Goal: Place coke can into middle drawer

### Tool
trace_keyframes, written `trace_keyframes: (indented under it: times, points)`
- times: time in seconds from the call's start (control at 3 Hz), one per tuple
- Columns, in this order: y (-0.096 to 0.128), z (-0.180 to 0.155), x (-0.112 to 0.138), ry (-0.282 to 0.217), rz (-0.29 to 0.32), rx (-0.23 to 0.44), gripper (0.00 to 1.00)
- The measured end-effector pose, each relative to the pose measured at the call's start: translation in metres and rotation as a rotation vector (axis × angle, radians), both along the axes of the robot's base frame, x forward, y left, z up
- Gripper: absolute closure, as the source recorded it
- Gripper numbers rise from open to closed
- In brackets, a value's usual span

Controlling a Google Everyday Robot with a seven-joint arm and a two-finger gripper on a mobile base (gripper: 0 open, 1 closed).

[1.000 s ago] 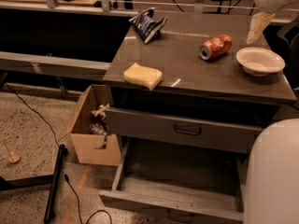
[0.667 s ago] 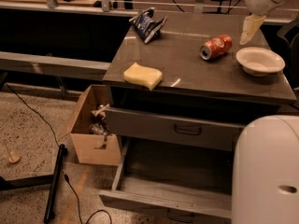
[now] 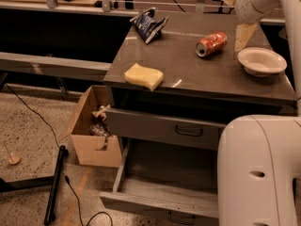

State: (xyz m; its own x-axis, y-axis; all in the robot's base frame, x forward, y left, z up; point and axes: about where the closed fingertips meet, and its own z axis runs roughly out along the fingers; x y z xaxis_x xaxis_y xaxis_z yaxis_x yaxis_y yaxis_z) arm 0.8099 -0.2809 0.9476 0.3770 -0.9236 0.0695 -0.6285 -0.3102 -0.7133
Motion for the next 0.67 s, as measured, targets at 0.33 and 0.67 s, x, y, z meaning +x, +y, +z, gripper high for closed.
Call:
trace_keyframes:
  times: [0.33, 0.67]
  points:
    - [0.002, -0.0166, 0.0093, 0.028, -0.014, -0.06, 0.0]
    - [0.0078, -0.0183, 0.013, 0.033, -0.004, -0.097, 0.0]
